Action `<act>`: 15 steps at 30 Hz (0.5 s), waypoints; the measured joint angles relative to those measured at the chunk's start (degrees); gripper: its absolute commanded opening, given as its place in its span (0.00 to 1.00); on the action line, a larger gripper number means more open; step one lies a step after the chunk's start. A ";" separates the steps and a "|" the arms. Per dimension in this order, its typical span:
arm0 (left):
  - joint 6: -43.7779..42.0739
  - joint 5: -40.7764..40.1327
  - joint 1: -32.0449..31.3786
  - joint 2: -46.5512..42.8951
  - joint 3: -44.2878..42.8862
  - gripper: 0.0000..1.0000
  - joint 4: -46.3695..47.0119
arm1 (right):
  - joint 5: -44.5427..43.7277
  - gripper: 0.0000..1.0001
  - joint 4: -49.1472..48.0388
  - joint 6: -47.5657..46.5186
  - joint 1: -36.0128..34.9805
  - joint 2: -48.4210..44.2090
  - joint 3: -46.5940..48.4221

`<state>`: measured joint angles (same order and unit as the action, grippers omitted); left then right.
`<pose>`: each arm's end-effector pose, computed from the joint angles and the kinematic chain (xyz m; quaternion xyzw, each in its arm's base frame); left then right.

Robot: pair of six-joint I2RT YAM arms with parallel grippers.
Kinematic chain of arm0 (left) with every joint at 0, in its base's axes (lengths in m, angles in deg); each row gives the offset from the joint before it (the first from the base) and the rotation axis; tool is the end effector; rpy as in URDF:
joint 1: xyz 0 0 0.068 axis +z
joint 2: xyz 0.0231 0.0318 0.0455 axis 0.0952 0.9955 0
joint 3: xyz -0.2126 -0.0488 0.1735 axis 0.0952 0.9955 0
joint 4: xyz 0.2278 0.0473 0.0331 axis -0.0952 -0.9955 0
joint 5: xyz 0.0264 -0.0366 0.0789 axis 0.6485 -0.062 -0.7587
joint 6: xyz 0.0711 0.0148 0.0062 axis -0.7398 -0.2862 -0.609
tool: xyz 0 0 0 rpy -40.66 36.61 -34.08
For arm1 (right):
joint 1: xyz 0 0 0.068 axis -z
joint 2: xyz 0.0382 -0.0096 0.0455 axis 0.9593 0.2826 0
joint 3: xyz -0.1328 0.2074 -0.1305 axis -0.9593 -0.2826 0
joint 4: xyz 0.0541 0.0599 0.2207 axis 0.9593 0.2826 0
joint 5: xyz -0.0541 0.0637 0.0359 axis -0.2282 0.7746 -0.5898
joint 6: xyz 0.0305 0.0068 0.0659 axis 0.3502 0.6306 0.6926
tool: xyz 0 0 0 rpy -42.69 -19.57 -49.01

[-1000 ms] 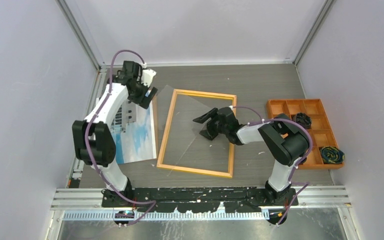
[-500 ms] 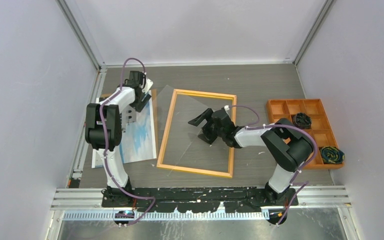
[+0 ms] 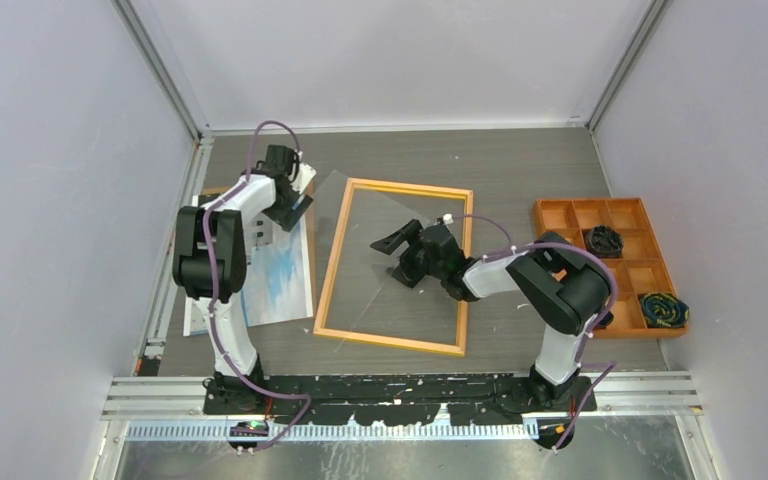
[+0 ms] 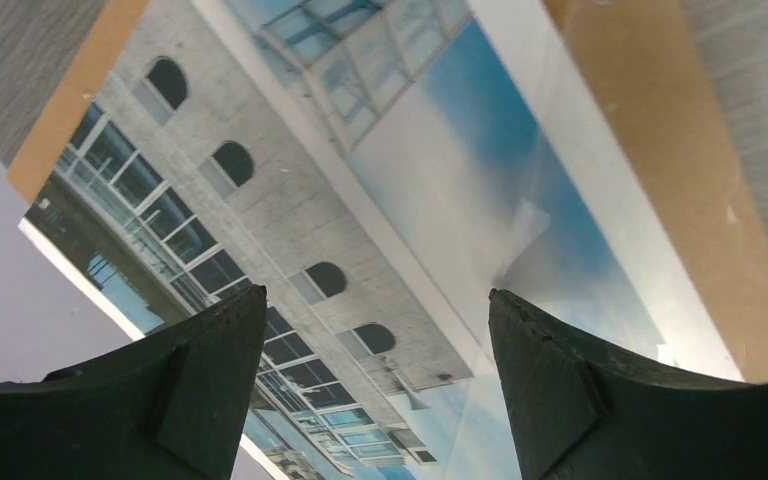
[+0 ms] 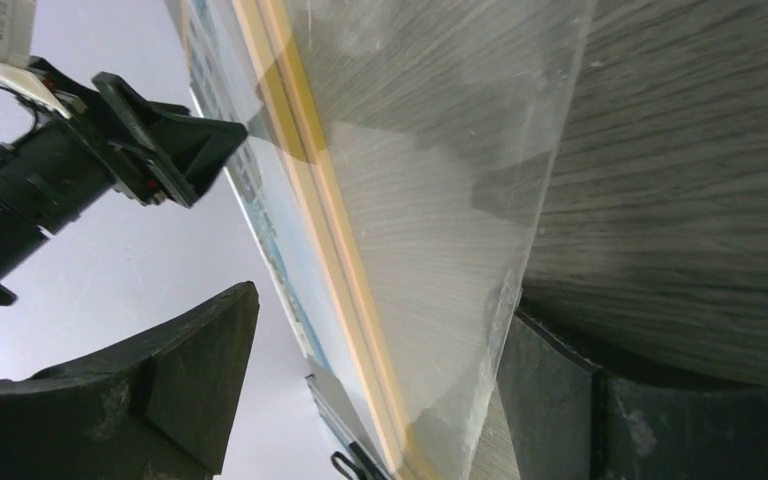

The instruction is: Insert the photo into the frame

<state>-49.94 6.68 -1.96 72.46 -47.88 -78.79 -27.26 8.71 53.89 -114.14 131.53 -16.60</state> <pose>0.3983 -0.0371 0.1828 0.2467 0.9328 0.1551 0.2121 0.2611 0.2287 0.1432 0.2859 0.8203 0.4454 0.2168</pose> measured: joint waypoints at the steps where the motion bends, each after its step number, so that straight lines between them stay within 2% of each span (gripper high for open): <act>1: 0.02 0.39 -0.44 0.02 0.13 0.83 -0.44 | 0.37 0.84 -1.97 0.87 -0.07 1.07 0.00; 11: -0.17 3.02 -1.68 -0.37 1.09 0.82 -2.21 | 0.22 0.55 -14.99 4.42 -0.20 4.66 -5.11; 12: -0.22 3.17 -1.68 -0.46 1.16 0.82 -2.23 | 0.07 0.49 -15.45 4.39 -0.20 4.66 -5.49; 15: -0.28 3.72 -1.68 -0.61 1.16 0.83 -2.80 | -0.81 0.16 -17.18 3.63 -0.20 4.66 -6.97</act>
<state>-50.22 10.40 -3.64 71.84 -46.72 -81.59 -28.07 -8.47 57.52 -114.34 136.19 -23.57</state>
